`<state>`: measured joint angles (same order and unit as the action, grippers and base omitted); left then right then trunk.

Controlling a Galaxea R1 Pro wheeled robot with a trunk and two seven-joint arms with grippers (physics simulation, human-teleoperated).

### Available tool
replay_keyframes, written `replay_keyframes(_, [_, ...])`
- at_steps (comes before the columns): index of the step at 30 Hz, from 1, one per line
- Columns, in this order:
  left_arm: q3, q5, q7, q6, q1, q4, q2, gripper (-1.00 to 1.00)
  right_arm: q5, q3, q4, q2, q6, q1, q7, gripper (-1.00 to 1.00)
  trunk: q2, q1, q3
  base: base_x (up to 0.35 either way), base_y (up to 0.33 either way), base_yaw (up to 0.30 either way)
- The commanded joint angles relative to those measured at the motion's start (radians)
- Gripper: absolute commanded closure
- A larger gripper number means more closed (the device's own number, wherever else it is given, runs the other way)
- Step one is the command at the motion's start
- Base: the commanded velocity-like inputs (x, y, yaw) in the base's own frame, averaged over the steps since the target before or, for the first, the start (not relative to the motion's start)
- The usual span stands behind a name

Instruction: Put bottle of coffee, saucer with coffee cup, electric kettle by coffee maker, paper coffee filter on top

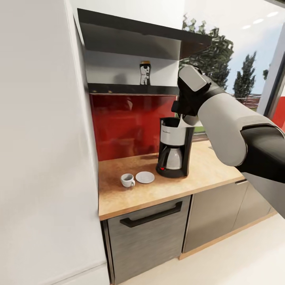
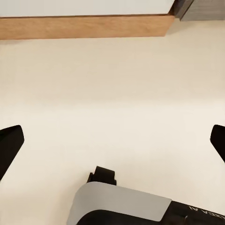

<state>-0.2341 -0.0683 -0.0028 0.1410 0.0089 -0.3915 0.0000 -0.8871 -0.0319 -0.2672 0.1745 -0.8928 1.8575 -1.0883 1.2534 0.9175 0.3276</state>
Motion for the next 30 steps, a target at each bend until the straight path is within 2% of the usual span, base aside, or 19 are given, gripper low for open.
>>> replay_keyframes(1, [0.001, -0.007, 0.000, 0.001, 0.000, -0.001, 0.000, -1.00, -0.009, -0.003, -0.001, 0.000, -0.003, 0.001, -0.008, 1.00, 0.001, 0.000, 0.001, 0.043, 0.037, 0.000])
replay_keyframes(18, [0.001, -0.008, 0.000, 0.002, 0.000, -0.001, 0.000, -1.00, -0.008, -0.004, -0.024, 0.000, -0.003, 0.002, -0.009, 1.00, 0.001, 0.000, 0.001, 0.059, 0.046, 0.000])
replay_keyframes(30, [0.001, -0.008, 0.000, 0.002, 0.000, -0.001, 0.000, -1.00, -0.009, -0.004, -0.050, 0.000, -0.003, 0.001, -0.010, 1.00, 0.001, 0.000, 0.001, 0.119, 0.001, 0.000])
